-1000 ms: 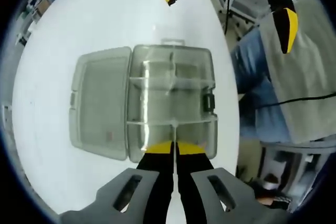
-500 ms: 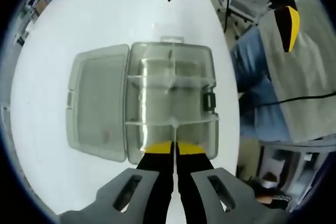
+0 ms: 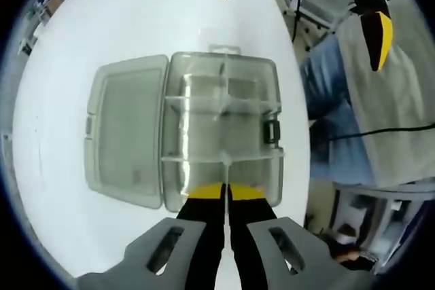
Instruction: Insert the divider into the dual guide fixture by aligning both edges with the guide slots and pushing it downward to the bottom, including one-sided entry, uneven engagement, binding, and posture correction.
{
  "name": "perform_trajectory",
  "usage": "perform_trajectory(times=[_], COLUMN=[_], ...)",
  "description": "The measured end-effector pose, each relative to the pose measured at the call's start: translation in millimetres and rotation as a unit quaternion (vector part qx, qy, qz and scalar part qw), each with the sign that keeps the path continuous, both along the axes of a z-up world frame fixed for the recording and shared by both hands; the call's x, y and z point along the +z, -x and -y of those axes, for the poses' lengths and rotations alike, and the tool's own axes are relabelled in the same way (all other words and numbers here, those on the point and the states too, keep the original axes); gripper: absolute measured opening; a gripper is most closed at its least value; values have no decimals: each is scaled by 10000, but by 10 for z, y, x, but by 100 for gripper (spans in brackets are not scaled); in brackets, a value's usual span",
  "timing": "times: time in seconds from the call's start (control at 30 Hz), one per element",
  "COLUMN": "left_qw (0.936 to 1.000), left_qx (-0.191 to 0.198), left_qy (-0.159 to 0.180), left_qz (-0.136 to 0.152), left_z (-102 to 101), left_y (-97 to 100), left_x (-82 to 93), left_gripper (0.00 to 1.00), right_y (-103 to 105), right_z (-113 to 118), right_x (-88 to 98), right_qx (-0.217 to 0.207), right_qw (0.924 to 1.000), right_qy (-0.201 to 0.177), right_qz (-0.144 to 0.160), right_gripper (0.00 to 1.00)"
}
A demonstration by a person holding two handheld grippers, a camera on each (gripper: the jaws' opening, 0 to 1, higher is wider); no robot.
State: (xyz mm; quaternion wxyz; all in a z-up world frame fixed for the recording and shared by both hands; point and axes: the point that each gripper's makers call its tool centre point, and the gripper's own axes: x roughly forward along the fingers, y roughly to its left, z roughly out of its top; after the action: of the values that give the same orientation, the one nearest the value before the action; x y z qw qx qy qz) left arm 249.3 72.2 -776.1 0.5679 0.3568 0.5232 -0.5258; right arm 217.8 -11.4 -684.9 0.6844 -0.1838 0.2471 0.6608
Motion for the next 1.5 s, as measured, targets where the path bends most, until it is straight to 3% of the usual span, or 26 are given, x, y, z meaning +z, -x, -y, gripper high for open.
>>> perform_trajectory(times=[1.07,1.5], left_qw=[9993,9996], left_qx=[-158,-126], left_qy=[-299,-241], left_qz=[-174,-47], left_z=[3,-9], left_y=[1,15], left_x=[12,4], left_gripper=[0,0], right_y=[99,133], right_z=[-21,-25], right_x=[-53,-43], right_qx=[139,211], right_qw=[9998,9996], right_qy=[96,181], right_qz=[-60,-10], right_gripper=[68,68])
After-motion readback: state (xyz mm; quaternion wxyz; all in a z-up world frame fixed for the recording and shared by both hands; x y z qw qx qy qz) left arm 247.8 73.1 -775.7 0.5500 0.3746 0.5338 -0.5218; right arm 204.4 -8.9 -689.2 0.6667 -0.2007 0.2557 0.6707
